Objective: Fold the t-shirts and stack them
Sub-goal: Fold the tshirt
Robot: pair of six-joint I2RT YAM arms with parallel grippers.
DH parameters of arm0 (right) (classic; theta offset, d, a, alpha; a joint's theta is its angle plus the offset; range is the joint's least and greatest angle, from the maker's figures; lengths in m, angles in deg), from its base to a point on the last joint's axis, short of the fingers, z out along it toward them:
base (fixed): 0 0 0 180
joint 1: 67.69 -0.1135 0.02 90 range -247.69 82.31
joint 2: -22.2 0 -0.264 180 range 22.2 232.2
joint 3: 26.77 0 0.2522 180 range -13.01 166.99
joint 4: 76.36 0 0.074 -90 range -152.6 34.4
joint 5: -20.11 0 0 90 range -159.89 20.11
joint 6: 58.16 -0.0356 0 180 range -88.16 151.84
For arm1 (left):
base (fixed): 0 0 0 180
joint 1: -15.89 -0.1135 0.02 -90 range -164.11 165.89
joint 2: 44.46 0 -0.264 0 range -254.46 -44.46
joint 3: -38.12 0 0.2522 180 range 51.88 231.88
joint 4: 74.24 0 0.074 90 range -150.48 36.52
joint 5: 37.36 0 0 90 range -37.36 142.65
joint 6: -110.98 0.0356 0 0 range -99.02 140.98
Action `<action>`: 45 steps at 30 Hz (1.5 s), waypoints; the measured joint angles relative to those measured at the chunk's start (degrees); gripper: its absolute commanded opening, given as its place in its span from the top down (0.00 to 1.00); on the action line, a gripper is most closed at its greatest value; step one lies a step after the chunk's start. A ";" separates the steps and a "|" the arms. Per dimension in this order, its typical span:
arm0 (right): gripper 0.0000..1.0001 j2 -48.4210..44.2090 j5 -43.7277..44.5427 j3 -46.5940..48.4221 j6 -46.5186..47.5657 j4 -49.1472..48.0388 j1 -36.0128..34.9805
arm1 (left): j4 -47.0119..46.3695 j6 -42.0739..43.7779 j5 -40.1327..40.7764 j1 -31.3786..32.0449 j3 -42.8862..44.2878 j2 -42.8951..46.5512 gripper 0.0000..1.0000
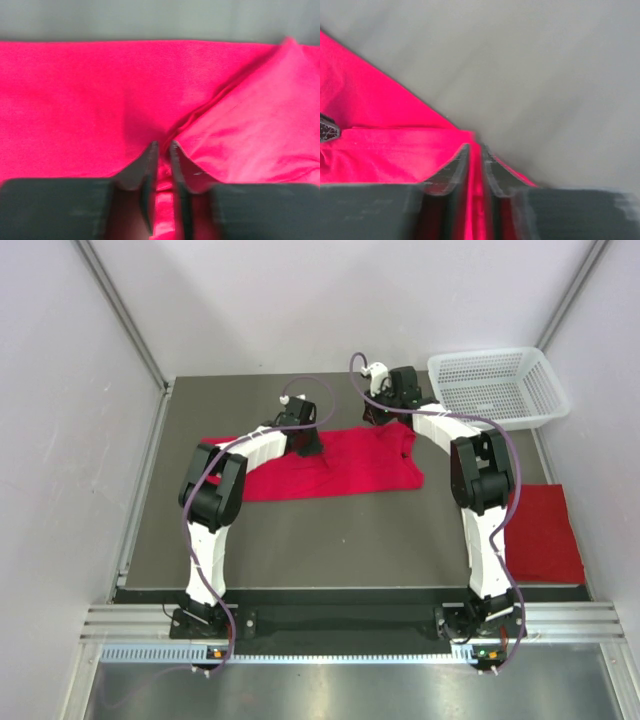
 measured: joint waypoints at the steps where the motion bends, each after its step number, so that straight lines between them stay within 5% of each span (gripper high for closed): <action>1: 0.79 0.00 0.13 0.02 -0.35 0.00 0.00 | 0.39 0.04 0.39 0.00 0.11 0.00 0.74; 14: 0.80 -1.49 6.75 -0.04 -12.33 5.53 -0.11 | 11.52 -1.55 14.97 -0.07 4.24 0.74 0.66; 27: 0.81 -16.20 16.26 -22.40 -30.97 12.15 -3.06 | 14.60 -1.46 13.70 -5.16 -3.28 4.85 0.65; 34: 0.81 -19.58 21.00 -27.23 -32.59 14.34 -3.17 | 15.10 -1.66 12.66 -11.43 -7.28 7.85 0.65; 45: 0.87 -27.52 25.53 -31.52 -34.12 16.20 -3.17 | 15.17 -1.46 14.51 -11.82 -8.52 8.57 0.65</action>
